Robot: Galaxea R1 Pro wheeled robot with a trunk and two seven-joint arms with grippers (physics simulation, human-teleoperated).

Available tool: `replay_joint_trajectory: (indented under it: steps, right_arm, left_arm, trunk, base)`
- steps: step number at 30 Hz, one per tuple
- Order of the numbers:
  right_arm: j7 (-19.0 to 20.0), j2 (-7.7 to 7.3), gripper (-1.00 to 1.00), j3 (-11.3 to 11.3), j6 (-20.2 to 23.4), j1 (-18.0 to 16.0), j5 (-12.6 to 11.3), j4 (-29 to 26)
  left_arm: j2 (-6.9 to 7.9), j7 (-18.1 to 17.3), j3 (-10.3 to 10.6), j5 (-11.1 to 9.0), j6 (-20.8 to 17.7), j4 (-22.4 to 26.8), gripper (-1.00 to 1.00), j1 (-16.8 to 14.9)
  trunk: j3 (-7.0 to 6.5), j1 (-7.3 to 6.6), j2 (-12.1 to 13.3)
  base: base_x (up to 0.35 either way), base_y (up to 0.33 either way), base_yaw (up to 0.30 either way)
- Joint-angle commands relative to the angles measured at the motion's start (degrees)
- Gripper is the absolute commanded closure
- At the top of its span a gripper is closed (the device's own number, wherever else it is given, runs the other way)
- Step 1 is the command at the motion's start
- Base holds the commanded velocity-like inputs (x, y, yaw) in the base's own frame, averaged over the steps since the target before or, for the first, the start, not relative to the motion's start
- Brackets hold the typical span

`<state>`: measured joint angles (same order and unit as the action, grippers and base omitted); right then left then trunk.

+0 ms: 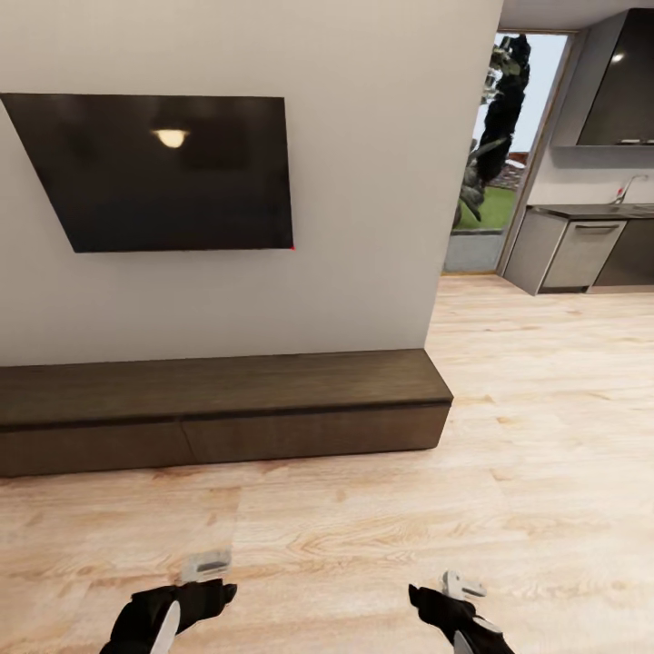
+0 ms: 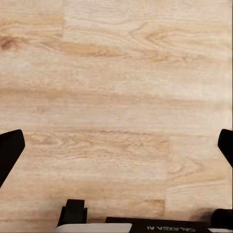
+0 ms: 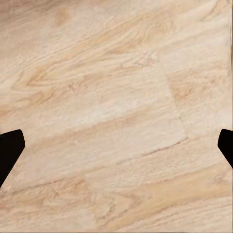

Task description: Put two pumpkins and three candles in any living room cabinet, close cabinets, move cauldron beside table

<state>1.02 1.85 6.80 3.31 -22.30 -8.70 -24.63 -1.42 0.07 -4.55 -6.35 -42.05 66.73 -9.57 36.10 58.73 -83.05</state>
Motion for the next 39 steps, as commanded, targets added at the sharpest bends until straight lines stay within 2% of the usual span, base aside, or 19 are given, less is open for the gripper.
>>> replay_joint_trajectory:
  steps: [1,5,8,12,14,18,20,25,39]
  right_arm:
    - [0.08,-0.04,-1.00,1.61,0.76,-0.04,-2.01,-1.18]
    - [-0.11,-0.06,-1.00,8.41,0.91,-0.17,-10.03,-2.80]
    - [0.20,-0.17,-1.00,10.25,0.96,-0.14,-12.83,-3.12]
    - [0.86,-0.42,-1.00,10.95,0.74,0.51,-13.86,-3.13]
    - [2.87,-0.59,-1.00,11.16,0.73,0.74,-14.14,-3.19]
    - [6.89,-0.62,-1.00,11.24,0.76,0.91,-14.31,-3.08]
    - [7.41,-0.62,-1.00,11.30,0.84,0.91,-14.39,-2.94]
    - [8.04,-0.65,-1.00,11.31,0.46,0.88,-14.35,-2.82]
    - [8.35,-0.62,-1.00,11.18,-1.54,0.68,-14.29,-2.79]
  left_arm:
    - [0.03,-0.22,-0.23,-0.70,-0.90,1.20,-1.00,-0.02]
    - [0.14,-0.63,-0.75,-1.34,-1.59,3.08,-1.00,-0.01]
    - [-0.13,-0.53,-1.60,-3.07,-1.82,3.77,-1.00,-0.01]
    - [-0.19,-0.46,-1.97,-5.68,-2.02,5.38,-1.00,-0.01]
    - [-0.10,-0.51,-2.01,-7.39,-2.68,6.15,-1.00,-0.01]
    - [0.15,-0.63,-1.98,-11.92,-5.28,6.72,-1.00,-0.01]
    - [0.22,-0.64,-1.97,-12.97,-5.67,6.79,-1.00,-0.01]
    - [0.19,-0.66,-1.88,-13.63,-6.02,6.80,-1.00,-0.01]
    - [0.01,-0.69,-1.86,-13.69,-8.12,6.78,-1.00,-0.01]
  trunk:
    - [0.06,0.00,-0.03]
    - [0.06,0.00,-0.03]
    - [0.06,0.00,-0.03]
    - [0.06,0.00,-0.03]
    - [0.06,0.00,-0.03]
    - [0.77,0.88,-1.63]
    - [1.13,1.32,-2.43]
    - [2.03,2.41,-4.44]
    - [4.54,5.49,-10.05]
  base:
    - [0.000,0.000,0.000]
    - [0.000,0.000,0.000]
    - [0.000,0.000,0.000]
    - [0.000,0.000,0.000]
    - [0.000,0.000,0.000]
    - [0.000,0.000,0.000]
    - [0.000,0.000,0.000]
    - [0.000,0.000,0.000]
    - [0.000,0.000,0.000]
